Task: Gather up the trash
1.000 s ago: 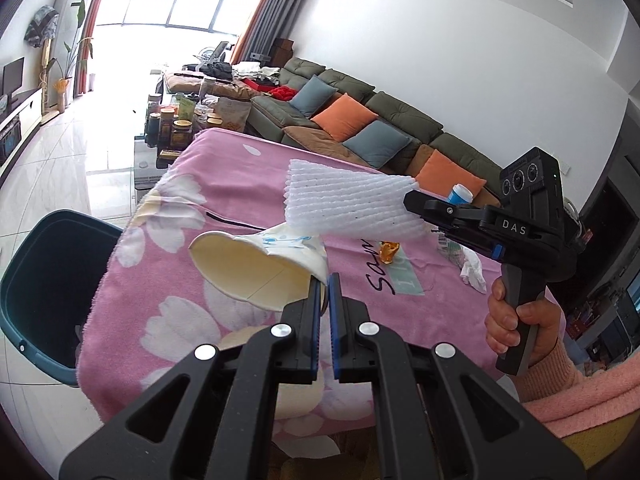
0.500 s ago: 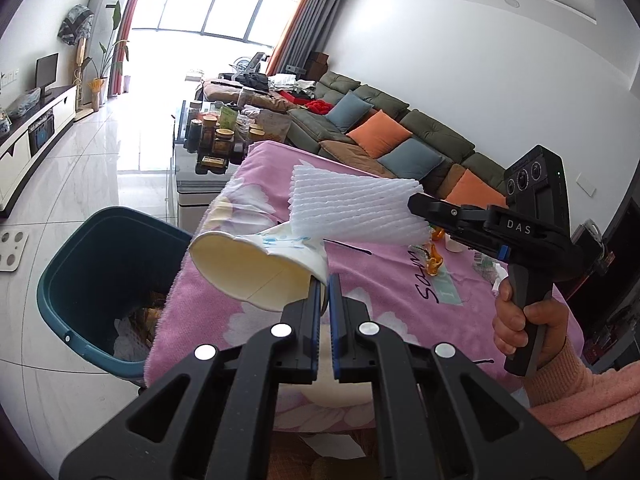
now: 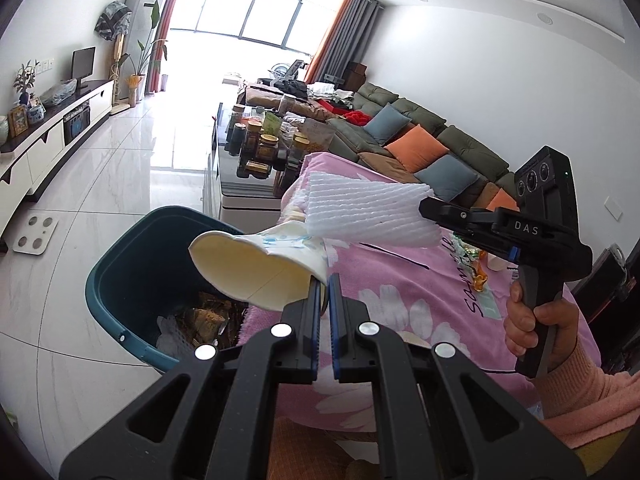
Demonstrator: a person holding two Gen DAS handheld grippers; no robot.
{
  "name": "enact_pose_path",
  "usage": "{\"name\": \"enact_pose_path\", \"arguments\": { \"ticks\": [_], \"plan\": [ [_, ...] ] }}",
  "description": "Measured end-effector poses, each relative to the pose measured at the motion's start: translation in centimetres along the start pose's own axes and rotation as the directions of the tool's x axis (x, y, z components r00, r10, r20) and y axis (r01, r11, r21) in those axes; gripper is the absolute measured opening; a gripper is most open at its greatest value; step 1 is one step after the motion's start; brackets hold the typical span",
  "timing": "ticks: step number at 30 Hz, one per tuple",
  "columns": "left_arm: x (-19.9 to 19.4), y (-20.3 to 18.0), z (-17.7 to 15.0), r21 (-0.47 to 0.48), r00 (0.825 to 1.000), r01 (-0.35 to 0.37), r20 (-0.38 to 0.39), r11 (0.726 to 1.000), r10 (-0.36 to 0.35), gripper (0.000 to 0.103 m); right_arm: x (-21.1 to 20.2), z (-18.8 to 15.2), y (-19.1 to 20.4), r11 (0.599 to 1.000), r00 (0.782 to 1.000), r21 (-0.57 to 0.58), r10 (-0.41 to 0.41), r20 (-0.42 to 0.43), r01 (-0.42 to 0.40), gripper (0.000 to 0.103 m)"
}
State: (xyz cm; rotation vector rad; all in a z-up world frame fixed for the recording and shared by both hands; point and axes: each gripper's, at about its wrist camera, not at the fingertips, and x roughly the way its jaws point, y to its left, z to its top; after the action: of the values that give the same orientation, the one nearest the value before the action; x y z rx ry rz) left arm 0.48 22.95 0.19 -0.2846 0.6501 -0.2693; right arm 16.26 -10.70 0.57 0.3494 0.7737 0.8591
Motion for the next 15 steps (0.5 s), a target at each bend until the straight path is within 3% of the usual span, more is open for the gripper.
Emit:
{"name": "enact_pose_path", "arguments": {
  "ticks": [15],
  "plan": [
    [0.7, 4.7, -0.2, -0.077, 0.995, -0.094, -0.023, 0.993, 0.093, 0.004, 5.1, 1.7, 1.5, 1.000, 0.998, -0.028, -0.016, -0.054, 0.014, 0.013]
  ]
}}
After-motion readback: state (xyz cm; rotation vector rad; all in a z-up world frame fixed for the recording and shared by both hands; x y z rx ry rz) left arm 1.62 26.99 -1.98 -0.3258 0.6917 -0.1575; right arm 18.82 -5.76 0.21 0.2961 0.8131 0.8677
